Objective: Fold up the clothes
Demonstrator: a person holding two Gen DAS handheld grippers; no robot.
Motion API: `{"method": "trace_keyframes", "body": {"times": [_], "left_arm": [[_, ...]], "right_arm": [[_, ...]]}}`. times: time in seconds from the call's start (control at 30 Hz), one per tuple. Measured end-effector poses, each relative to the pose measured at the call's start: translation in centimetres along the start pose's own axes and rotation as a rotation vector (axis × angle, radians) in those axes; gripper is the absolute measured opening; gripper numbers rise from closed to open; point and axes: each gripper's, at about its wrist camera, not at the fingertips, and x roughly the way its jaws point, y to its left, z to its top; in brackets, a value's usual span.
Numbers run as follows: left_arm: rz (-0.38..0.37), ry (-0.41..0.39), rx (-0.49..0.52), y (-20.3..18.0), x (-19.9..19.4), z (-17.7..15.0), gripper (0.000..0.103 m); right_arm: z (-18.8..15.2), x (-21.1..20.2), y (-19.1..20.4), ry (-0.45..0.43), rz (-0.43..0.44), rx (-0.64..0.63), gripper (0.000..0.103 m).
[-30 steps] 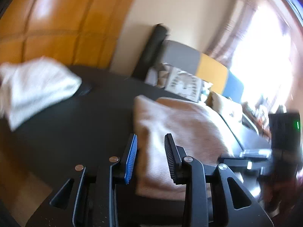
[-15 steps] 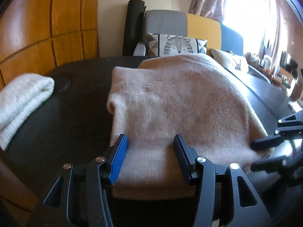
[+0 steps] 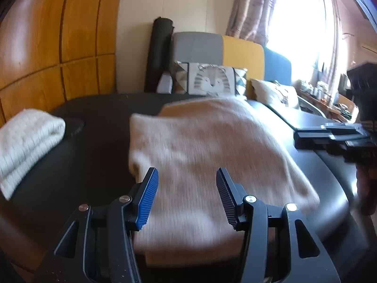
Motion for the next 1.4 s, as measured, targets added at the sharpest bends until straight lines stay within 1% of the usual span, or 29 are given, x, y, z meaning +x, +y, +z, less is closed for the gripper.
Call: {"method": "trace_keyframes", "body": {"times": [0.07, 0.13, 0.23, 0.3, 0.4, 0.47, 0.5, 0.57, 0.63, 0.67, 0.7, 0.73, 0.77, 0.8, 0.83, 0.9, 0.97, 1.03, 1.1, 1.13, 1.2, 1.27, 1.33, 1.4], "left_arm": [[0.023, 0.011, 0.006, -0.4, 1.2, 0.8, 0.055], [0.057, 0.043, 0.022, -0.7, 2.6, 1.1, 0.055], [0.098, 0.119, 0.03, -0.6, 4.4, 0.3, 0.055], [0.111, 0.108, 0.042, -0.6, 4.2, -0.9, 0.055], [0.151, 0.088, 0.105, -1.2, 3.5, -2.7, 0.057], [0.17, 0.061, 0.129, -1.6, 2.8, -3.7, 0.057], [0.164, 0.069, 0.119, -1.4, 2.7, -3.6, 0.057], [0.136, 0.087, 0.075, -0.8, 2.5, -2.6, 0.057], [0.097, 0.082, 0.012, -0.1, 2.0, -1.3, 0.057], [0.091, 0.059, -0.014, 0.3, 1.6, -0.6, 0.057], [0.103, 0.033, -0.033, 0.7, 1.4, 0.3, 0.057], [0.113, 0.019, -0.046, 0.9, 1.6, 1.3, 0.057], [0.123, 0.009, -0.057, 1.2, 1.8, 2.2, 0.057], [0.131, 0.006, -0.063, 1.5, 2.4, 3.1, 0.057], [0.138, 0.011, -0.062, 1.8, 3.1, 3.8, 0.057], [0.151, 0.043, -0.043, 2.2, 5.3, 4.5, 0.057], [0.18, 0.115, -0.021, 2.6, 7.4, 4.2, 0.057], [0.184, 0.123, -0.044, 3.0, 7.9, 3.3, 0.057], [0.191, 0.119, -0.071, 3.3, 8.0, 2.5, 0.064], [0.201, 0.114, -0.084, 3.5, 7.7, 2.1, 0.066], [0.196, 0.09, -0.103, 3.7, 7.3, 1.4, 0.066], [0.199, 0.076, -0.098, 3.6, 7.2, 1.0, 0.066], [0.204, 0.064, -0.088, 3.4, 7.1, 0.8, 0.066], [0.205, 0.057, -0.085, 3.4, 7.2, 0.6, 0.066]], "right_arm": [[2.3, 1.2, -1.0, -0.033, -0.091, 0.016, 0.028], [3.9, 2.8, -1.8, -0.021, -0.163, 0.049, 0.029], [5.6, 5.7, -3.0, -0.02, -0.197, 0.066, 0.029], [6.2, 7.6, -3.2, 0.005, -0.213, 0.043, 0.029], [5.3, 9.4, -2.2, 0.038, -0.194, -0.017, 0.029], [4.5, 10.8, -1.2, 0.062, -0.229, -0.121, 0.029], [4.1, 11.5, -0.7, 0.074, -0.247, -0.174, 0.029], [3.9, 11.4, -1.0, 0.07, -0.225, -0.179, 0.029], [4.8, 10.4, -2.3, 0.063, -0.166, -0.112, 0.03], [5.3, 9.9, -3.0, 0.059, -0.135, -0.076, 0.03], [5.8, 9.4, -3.6, 0.055, -0.104, -0.041, 0.029], [6.3, 8.6, -4.2, 0.019, -0.093, -0.009, 0.028], [7.0, 8.1, -4.7, -0.012, -0.093, 0.014, 0.028], [7.7, 8.1, -5.0, -0.02, -0.103, 0.026, 0.028], [8.3, 8.7, -5.0, -0.008, -0.111, 0.014, 0.027], [9.4, 9.9, -4.9, 0.022, -0.125, -0.015, 0.022], [9.9, 11.2, -4.3, 0.057, -0.123, -0.056, 0.019], [9.9, 13.0, -3.5, 0.107, -0.129, -0.1, 0.017], [9.4, 14.9, -3.5, 0.158, -0.174, -0.129, 0.016], [9.1, 15.3, -3.7, 0.161, -0.19, -0.128, 0.015], [8.6, 16.1, -5.1, 0.144, -0.215, -0.076, 0.014], [8.4, 16.4, -6.8, 0.127, -0.214, 0.021, 0.014], [8.1, 16.8, -8.2, 0.109, -0.221, 0.092, 0.014], [7.7, 16.9, -8.5, 0.084, -0.242, 0.099, 0.014]]}}
